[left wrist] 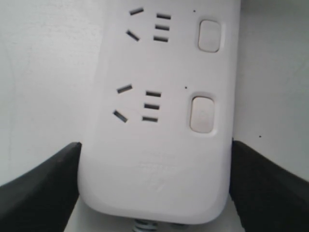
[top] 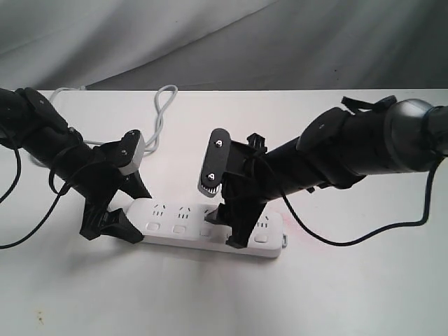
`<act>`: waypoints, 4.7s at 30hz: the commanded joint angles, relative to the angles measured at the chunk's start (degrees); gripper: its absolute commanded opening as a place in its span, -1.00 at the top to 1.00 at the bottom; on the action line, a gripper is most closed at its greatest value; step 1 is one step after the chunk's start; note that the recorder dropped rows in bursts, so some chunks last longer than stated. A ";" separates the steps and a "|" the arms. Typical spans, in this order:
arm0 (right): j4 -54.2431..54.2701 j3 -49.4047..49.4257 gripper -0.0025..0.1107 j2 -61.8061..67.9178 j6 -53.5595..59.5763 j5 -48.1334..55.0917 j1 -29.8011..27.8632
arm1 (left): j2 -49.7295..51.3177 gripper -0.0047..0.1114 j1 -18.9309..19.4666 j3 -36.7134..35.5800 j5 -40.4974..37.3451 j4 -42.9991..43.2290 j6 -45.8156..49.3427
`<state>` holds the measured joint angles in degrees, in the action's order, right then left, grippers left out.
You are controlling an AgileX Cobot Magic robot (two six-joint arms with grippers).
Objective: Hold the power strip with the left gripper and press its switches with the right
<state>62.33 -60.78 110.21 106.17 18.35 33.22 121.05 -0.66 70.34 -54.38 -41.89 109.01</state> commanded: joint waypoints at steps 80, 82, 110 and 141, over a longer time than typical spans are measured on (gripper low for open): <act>-1.28 8.01 -0.17 -4.99 -1.55 -1.23 -3.35 | 0.35 -0.18 -0.21 -0.07 -0.86 0.50 -0.55; -1.39 8.01 -0.17 -8.12 -1.55 -1.31 -3.35 | 0.35 -0.18 -0.21 -0.07 -0.86 0.50 -0.24; -0.34 13.02 -0.17 -7.29 -1.70 -6.99 -4.02 | 0.35 -0.18 -0.21 -0.07 -0.86 0.50 -0.12; -0.34 13.02 -0.17 -6.03 -1.70 -5.19 -4.69 | 0.35 -0.18 -0.21 -0.07 -0.86 0.50 -0.12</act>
<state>61.78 -48.14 103.43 104.06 11.98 28.68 121.05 -0.66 70.34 -54.48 -42.10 109.01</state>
